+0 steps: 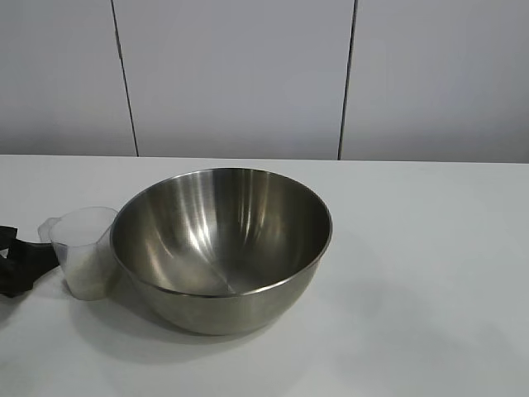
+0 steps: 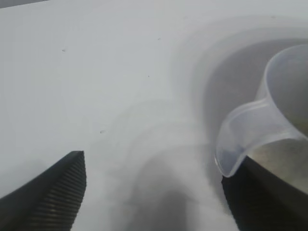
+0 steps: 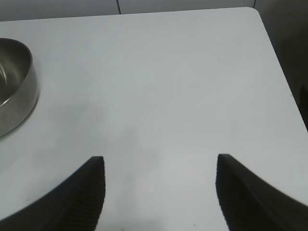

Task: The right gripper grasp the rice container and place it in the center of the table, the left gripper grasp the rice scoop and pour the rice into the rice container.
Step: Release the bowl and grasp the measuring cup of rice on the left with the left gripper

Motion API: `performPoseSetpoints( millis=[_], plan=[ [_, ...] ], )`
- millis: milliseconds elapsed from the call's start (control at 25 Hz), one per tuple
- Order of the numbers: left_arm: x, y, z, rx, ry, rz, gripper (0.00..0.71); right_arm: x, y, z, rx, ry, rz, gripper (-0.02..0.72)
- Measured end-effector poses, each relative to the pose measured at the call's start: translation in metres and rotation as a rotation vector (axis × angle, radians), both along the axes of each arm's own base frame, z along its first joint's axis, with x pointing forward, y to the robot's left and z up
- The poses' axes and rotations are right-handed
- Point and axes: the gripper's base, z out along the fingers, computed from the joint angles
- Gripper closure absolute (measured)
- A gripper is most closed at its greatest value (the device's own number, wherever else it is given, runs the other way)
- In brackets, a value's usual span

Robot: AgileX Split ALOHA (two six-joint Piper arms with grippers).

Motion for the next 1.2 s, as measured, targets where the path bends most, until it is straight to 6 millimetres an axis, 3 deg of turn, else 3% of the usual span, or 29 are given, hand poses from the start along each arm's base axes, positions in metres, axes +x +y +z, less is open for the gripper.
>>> performPoseSetpoints(
  millis=[280, 400, 600, 760, 880, 1000, 1200],
  plan=[
    [0.005, 0.000, 0.002, -0.034, -0.001, 0.015, 0.208, 0.000, 0.000, 0.000, 0.000, 0.000, 0.000, 0.252],
    [0.005, 0.000, 0.002, -0.037, 0.000, 0.016, 0.262, 0.000, 0.000, 0.000, 0.000, 0.000, 0.000, 0.252],
    [0.005, 0.000, 0.002, -0.037, 0.001, 0.017, 0.441, 0.000, 0.000, 0.000, 0.000, 0.002, 0.000, 0.252],
    [0.005, 0.000, 0.002, -0.038, 0.001, 0.018, 0.630, 0.000, 0.000, 0.000, 0.000, 0.002, 0.000, 0.252],
    [0.005, 0.001, 0.003, -0.037, -0.003, 0.019, 0.689, 0.000, 0.000, 0.000, 0.000, 0.002, 0.000, 0.252],
    [0.008, 0.001, 0.017, -0.031, -0.049, 0.018, 0.702, 0.000, 0.000, 0.000, 0.000, 0.002, 0.000, 0.252],
    [0.012, 0.001, 0.058, -0.044, -0.179, 0.019, 0.704, 0.000, 0.000, 0.000, 0.000, 0.002, 0.000, 0.252]
  ],
)
